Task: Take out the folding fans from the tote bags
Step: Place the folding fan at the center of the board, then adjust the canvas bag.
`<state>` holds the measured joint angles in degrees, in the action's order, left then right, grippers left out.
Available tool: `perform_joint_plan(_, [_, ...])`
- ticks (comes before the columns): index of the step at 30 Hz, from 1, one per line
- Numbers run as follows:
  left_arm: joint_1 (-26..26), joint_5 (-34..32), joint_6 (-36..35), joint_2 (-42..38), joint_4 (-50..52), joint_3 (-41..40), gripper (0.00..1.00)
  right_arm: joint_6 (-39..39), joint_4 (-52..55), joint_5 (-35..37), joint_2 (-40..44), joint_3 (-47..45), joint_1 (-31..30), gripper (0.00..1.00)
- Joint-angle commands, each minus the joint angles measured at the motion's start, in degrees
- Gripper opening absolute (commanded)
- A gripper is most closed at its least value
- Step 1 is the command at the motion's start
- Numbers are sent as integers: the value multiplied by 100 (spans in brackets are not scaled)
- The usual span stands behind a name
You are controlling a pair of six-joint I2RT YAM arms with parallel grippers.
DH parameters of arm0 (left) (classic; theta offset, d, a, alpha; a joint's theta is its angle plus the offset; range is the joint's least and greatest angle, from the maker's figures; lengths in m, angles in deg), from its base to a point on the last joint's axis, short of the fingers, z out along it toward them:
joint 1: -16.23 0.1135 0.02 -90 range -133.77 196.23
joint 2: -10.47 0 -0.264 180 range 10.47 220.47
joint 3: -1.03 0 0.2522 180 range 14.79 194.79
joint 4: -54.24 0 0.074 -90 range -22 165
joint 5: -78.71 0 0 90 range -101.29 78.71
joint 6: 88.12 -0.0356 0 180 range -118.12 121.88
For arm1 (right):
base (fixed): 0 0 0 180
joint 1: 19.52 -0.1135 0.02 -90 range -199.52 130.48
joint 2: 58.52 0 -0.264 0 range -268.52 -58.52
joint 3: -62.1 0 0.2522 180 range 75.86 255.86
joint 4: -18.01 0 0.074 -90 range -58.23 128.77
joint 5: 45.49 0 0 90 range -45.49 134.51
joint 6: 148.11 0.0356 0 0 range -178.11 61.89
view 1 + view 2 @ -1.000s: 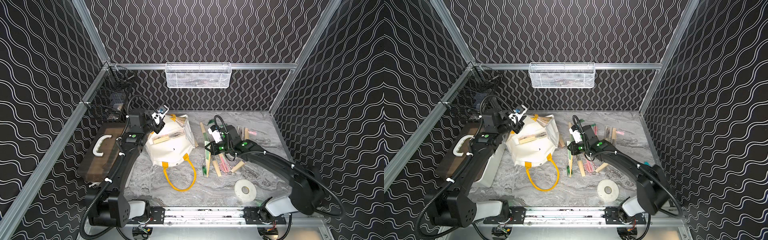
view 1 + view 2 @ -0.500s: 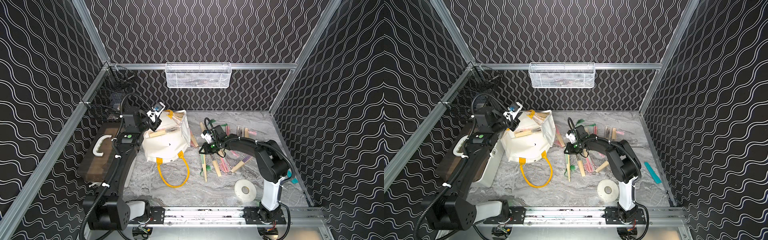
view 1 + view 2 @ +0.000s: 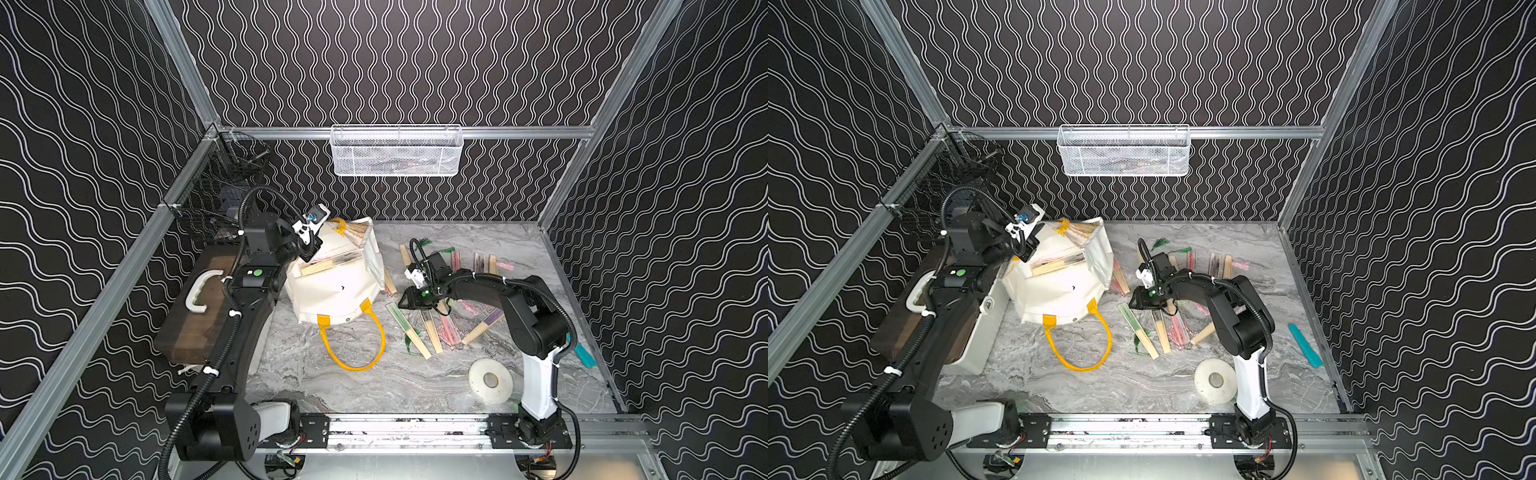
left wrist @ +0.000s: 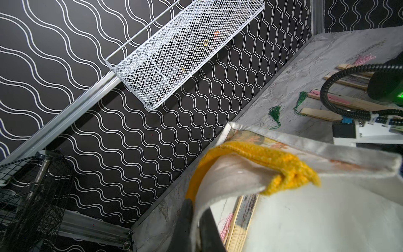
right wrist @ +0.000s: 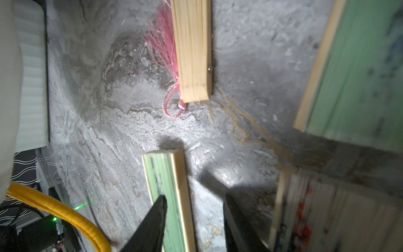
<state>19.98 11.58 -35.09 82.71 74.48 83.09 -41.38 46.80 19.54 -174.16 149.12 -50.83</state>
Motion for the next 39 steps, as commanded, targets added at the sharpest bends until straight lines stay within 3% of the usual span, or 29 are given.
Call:
perform_joint_plan(1, [5, 131, -104, -70, -344, 87, 0, 83, 386, 497, 305, -132, -22, 47])
perform_joint_plan(5, [7, 178, -143, -111, -302, 88, 0, 72, 413, 963, 786, -354, -184, 52])
perform_joint_plan(11, [14, 504, -206, -70, -77, 120, 0, 173, 438, 1470, 1956, -535, -355, 51])
perform_joint_plan(16, [17, 180, -29, 50, -155, 131, 0, 146, -725, 1312, 3407, -1218, -763, 48])
perform_joint_plan(19, [16, -104, 217, 85, -260, 198, 0, 52, -1405, 1161, 3638, -1289, -1206, 48])
perform_joint_plan(28, [2, -472, 937, -9, -452, 305, 0, -989, -1463, 1912, 2036, 207, -2757, 42])
perform_joint_plan(39, [-14, -433, 1039, -264, -387, 105, 0, -407, -1023, 1916, 13, 1822, -2868, 32])
